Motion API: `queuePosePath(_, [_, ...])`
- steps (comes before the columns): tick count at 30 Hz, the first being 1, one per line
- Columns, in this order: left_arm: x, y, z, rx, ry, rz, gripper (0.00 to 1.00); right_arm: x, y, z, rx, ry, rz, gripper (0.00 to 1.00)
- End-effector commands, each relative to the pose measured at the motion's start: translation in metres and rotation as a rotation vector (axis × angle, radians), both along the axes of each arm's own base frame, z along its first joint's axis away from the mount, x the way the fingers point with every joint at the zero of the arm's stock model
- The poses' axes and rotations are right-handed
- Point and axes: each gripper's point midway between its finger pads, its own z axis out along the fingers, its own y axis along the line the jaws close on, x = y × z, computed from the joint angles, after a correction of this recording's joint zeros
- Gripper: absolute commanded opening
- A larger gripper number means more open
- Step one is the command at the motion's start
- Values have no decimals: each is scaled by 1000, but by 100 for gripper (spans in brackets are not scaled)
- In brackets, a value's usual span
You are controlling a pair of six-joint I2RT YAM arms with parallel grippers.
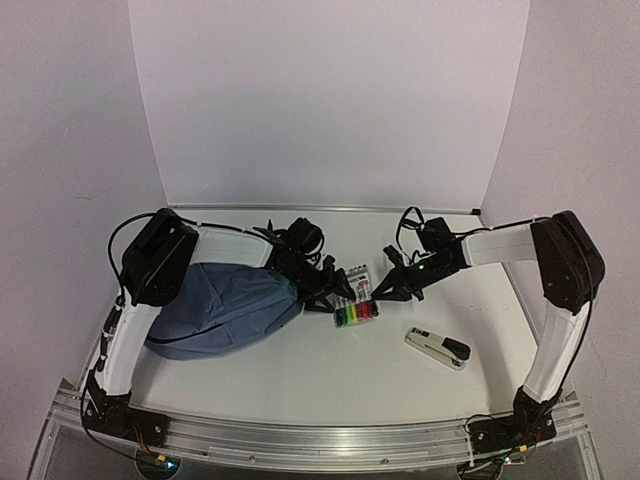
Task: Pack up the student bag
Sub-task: Pick up the stationery from the center of the board.
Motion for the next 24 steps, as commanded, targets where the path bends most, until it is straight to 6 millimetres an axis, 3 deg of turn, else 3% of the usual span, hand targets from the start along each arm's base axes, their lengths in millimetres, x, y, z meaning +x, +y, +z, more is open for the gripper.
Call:
queuePosePath(1, [2, -6, 0, -26, -21, -10, 68, -3, 14, 37, 105, -78, 73, 0])
queuePosePath(6, [1, -9, 27, -135, -91, -22, 71, -5, 18, 39, 140, -57, 95, 0])
queuePosePath(11, [-3, -6, 59, -220, -147, -31, 67, -6, 23, 56, 194, -60, 122, 0])
queuePosePath(21, [-12, 6, 121, -300, -234, -27, 29, 6, 22, 65, 242, -50, 123, 0])
queuePosePath(24, [-12, 10, 136, -309, -264, -20, 17, 11, 24, 77, 274, -68, 137, 0])
